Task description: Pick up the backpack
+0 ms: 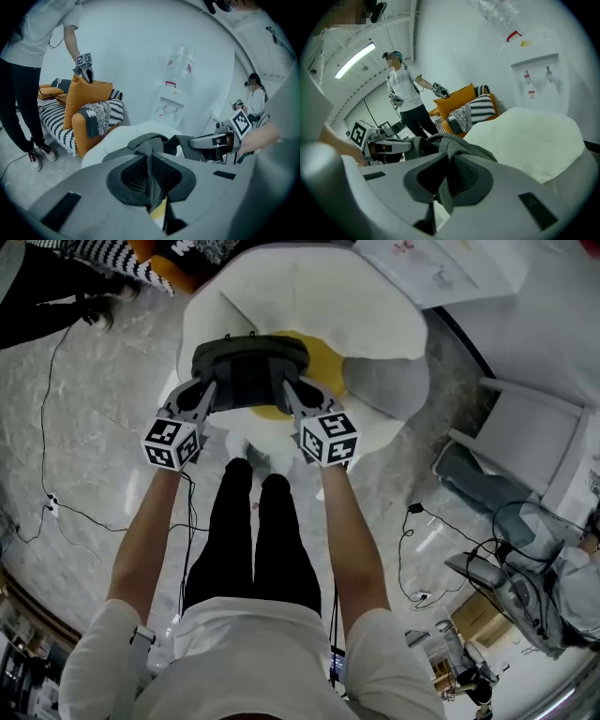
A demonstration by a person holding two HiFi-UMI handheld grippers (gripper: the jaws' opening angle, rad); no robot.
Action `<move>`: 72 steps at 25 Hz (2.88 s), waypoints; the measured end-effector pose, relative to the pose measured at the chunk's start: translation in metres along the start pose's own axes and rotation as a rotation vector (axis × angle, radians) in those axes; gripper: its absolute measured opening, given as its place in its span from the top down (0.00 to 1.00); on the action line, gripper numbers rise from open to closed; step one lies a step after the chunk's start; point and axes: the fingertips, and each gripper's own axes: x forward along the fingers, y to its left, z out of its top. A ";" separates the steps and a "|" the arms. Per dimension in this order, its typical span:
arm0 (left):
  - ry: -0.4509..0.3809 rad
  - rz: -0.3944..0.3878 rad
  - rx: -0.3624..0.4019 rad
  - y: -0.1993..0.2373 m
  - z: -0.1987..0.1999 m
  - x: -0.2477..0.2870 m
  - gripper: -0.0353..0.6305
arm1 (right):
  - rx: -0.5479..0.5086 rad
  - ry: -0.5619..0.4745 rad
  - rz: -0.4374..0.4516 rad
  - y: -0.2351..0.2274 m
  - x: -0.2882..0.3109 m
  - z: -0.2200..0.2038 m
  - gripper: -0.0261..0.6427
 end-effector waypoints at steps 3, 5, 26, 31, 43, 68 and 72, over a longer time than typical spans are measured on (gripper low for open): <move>-0.007 0.006 0.000 -0.008 0.010 -0.009 0.90 | -0.016 -0.009 0.002 0.006 -0.014 0.010 0.91; -0.017 0.012 -0.004 -0.014 0.020 -0.016 0.90 | -0.023 -0.022 0.006 0.013 -0.024 0.020 0.91; -0.137 0.012 0.047 -0.092 0.130 -0.098 0.90 | -0.098 -0.145 0.034 0.074 -0.142 0.112 0.91; -0.160 0.007 0.052 -0.114 0.147 -0.113 0.90 | -0.098 -0.179 0.032 0.084 -0.170 0.128 0.91; -0.232 -0.002 0.093 -0.160 0.180 -0.163 0.90 | -0.142 -0.267 0.051 0.121 -0.231 0.157 0.91; -0.415 -0.103 0.218 -0.206 0.264 -0.261 0.90 | -0.249 -0.439 0.086 0.204 -0.313 0.232 0.91; -0.441 -0.120 0.241 -0.205 0.275 -0.272 0.90 | -0.271 -0.465 0.090 0.215 -0.318 0.242 0.91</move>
